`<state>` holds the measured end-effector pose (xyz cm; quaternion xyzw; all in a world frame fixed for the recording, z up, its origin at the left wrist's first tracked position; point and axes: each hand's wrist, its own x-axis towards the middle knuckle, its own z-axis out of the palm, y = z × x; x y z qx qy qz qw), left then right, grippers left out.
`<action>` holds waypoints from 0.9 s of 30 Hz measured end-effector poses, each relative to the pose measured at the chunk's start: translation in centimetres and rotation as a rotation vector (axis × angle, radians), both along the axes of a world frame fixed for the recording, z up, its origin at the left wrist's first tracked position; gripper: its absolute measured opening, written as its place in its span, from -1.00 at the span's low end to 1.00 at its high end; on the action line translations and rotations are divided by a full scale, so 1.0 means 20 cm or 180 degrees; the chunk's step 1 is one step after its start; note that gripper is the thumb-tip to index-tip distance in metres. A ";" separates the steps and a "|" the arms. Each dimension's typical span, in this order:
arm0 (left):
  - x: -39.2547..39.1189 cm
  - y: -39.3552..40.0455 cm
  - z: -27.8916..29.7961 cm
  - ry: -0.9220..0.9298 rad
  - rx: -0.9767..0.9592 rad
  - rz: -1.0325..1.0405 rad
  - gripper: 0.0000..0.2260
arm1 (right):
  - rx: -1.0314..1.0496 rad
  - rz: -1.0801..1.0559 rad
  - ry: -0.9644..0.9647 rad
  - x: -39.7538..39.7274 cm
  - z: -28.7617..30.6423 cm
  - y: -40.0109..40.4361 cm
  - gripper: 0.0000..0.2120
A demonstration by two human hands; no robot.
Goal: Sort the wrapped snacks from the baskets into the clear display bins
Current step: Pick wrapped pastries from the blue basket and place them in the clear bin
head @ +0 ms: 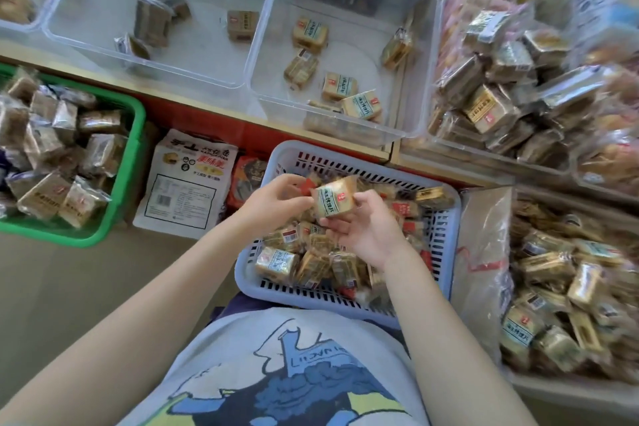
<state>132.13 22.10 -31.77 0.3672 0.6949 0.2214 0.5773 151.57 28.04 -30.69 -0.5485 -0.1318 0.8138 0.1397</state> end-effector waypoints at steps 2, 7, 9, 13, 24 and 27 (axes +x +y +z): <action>0.03 0.06 0.06 -0.0535 0.0105 0.0280 -0.52 | 0.0074 0.0003 0.0363 0.02 0.11 0.03 -0.55; 0.03 0.20 0.17 -0.0780 0.0735 0.0965 -0.54 | 0.0835 0.0296 0.0006 0.03 0.20 0.14 -0.64; 0.02 0.26 0.22 -0.0790 0.0910 0.0934 -0.56 | 0.1223 0.0374 -0.0172 0.04 0.22 0.20 -0.68; 0.00 0.36 0.27 -0.0408 0.1207 0.0719 -0.61 | 0.1952 0.0912 -0.0593 0.02 0.29 0.33 -0.73; -0.06 0.32 0.04 0.3009 0.0926 -0.1411 -0.22 | 0.3798 0.1566 -0.3315 -0.28 0.17 0.84 -0.66; -0.07 0.32 0.03 0.2967 0.0898 -0.1430 -0.21 | 0.3664 0.2199 -0.3371 -0.30 0.06 0.85 -0.73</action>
